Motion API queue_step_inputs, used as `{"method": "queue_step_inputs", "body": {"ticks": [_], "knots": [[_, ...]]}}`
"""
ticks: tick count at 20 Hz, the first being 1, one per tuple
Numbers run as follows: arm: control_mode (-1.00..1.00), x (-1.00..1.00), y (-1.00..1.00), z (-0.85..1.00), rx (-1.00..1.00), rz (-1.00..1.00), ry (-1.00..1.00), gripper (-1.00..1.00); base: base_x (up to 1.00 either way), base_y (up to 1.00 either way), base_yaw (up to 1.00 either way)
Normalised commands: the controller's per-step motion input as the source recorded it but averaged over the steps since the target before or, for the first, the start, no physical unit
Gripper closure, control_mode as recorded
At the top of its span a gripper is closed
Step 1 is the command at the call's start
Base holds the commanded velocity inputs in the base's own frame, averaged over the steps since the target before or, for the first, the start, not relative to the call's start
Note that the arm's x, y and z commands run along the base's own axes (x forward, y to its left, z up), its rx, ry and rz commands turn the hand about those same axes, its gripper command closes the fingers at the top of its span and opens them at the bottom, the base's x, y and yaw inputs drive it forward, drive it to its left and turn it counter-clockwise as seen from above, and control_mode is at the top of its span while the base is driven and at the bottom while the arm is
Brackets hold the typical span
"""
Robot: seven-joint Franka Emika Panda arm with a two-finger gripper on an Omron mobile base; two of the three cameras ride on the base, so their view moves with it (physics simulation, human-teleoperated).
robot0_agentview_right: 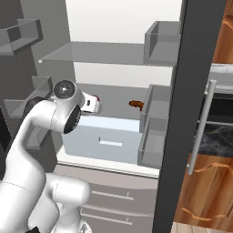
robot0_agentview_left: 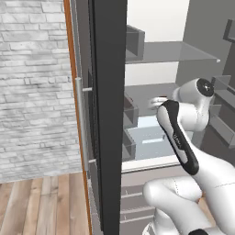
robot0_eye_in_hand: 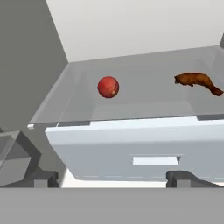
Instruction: Move the onion and chicken drumstick from the second highest shelf to the top shelf to make space. Then, place the pitcher from the counter on the cleared second highest shelf.
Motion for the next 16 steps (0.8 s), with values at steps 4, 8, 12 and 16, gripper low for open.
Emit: {"method": "queue_step_inputs", "body": {"ticks": [4,8,12,16], "knots": [[-1.00,0.36,0.00,0.00,0.00,0.00,0.02,-1.00,0.00,0.00,0.00],[-1.00,0.36,0.04,0.00,0.00,0.06,0.07,-1.00,0.00,0.00,0.00],[-1.00,0.46,0.28,-0.11,0.00,0.09,0.10,-1.00,0.00,0.00,0.00],[-1.00,0.42,0.23,-0.20,0.00,0.11,0.06,-1.00,0.00,0.00,0.00]]}}
